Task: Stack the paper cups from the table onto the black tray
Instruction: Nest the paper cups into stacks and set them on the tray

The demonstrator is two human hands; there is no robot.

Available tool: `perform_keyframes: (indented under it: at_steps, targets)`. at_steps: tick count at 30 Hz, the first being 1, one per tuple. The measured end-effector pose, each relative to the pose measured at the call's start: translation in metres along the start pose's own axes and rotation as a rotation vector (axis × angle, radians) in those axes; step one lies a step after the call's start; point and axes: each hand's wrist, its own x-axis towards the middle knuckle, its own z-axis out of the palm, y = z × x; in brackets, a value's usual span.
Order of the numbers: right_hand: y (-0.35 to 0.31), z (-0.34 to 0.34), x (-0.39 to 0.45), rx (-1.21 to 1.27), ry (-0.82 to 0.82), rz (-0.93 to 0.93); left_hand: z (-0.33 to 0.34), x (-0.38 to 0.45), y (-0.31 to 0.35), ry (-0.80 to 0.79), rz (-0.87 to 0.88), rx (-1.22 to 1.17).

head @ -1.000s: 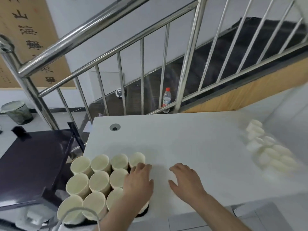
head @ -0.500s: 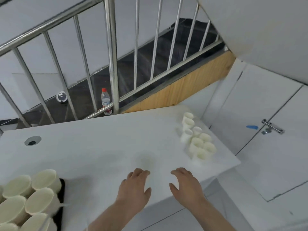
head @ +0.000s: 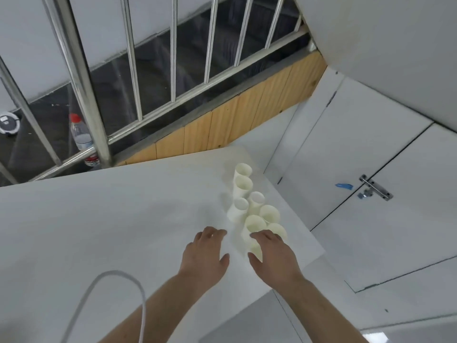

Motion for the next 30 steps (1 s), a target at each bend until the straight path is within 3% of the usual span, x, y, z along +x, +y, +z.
perform_keyframes:
  at_steps: [10,17,30]
  targets:
    - [0.046,-0.019,0.101,0.024,-0.014,-0.017,0.006,0.094,0.009,0.017,-0.043,-0.024]
    - [0.073,-0.019,0.192,-0.007,-0.071,-0.133,0.026,0.156,0.015,-0.038,-0.134,0.018]
    - [0.081,0.001,0.338,-0.069,-0.107,-0.182,0.036,0.238,0.009,0.009,-0.326,0.007]
